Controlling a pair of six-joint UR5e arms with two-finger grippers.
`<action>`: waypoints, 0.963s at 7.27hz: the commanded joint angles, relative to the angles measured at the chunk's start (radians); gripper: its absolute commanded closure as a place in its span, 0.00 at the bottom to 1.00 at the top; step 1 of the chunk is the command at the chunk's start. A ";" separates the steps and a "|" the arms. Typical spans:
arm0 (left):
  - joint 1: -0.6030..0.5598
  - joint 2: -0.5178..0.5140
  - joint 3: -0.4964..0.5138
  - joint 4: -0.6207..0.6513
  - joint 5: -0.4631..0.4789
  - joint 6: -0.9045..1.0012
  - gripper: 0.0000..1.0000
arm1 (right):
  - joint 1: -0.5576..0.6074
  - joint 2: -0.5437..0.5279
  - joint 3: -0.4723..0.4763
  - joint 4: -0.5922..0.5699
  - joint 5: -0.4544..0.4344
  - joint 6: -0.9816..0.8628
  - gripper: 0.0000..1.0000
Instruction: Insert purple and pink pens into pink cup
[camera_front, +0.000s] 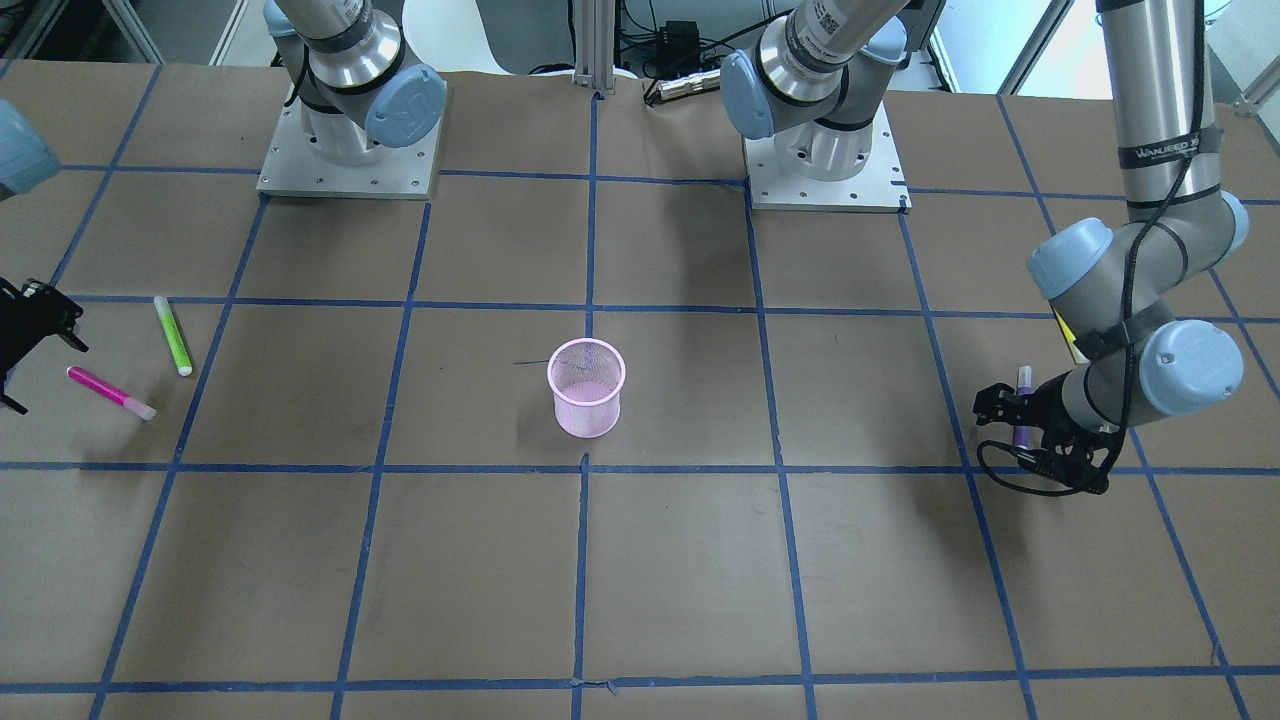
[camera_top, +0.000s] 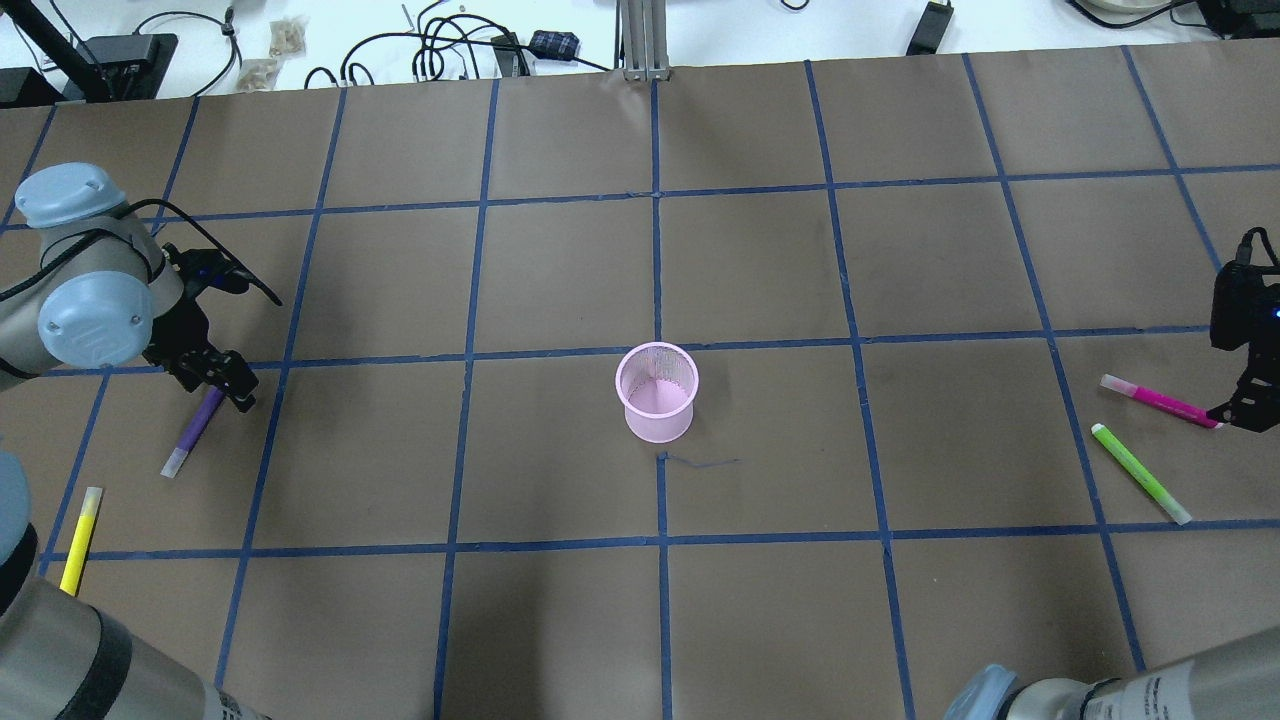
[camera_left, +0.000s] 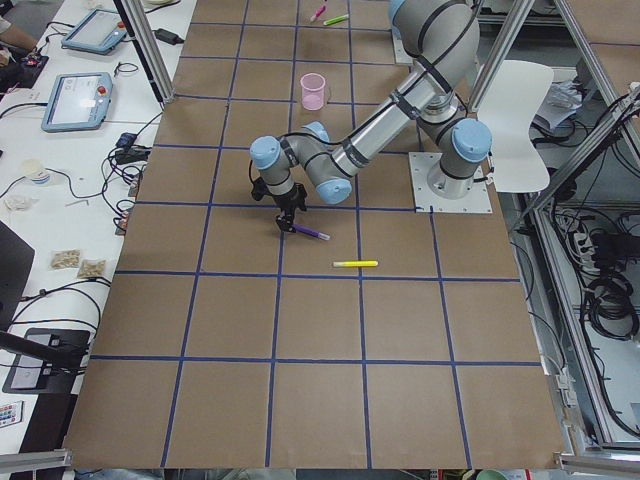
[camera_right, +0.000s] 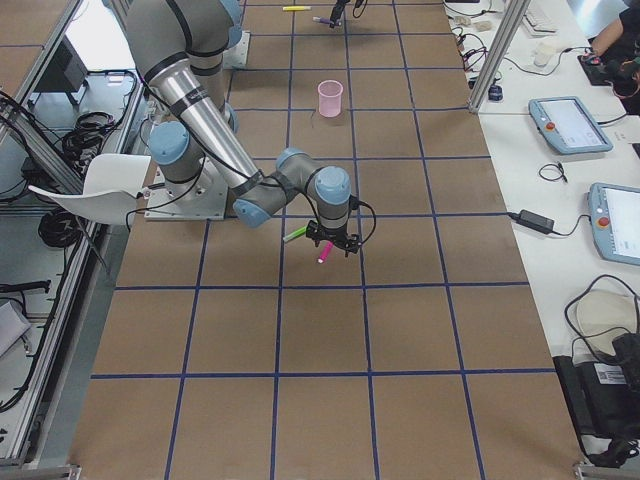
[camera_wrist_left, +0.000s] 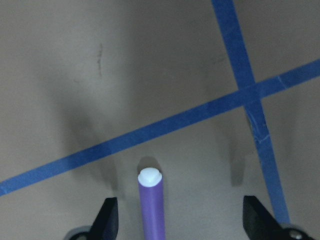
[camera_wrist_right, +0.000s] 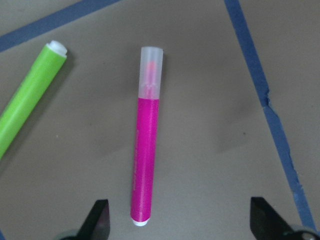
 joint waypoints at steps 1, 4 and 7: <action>0.002 -0.002 0.003 0.001 0.000 0.001 0.14 | 0.000 0.034 0.005 -0.009 -0.014 -0.022 0.01; 0.002 -0.002 0.002 0.021 0.002 0.004 0.14 | 0.000 0.031 0.053 -0.020 -0.031 -0.037 0.11; 0.002 -0.002 0.003 0.024 0.002 -0.001 0.25 | -0.002 0.023 0.043 -0.018 -0.080 -0.046 0.98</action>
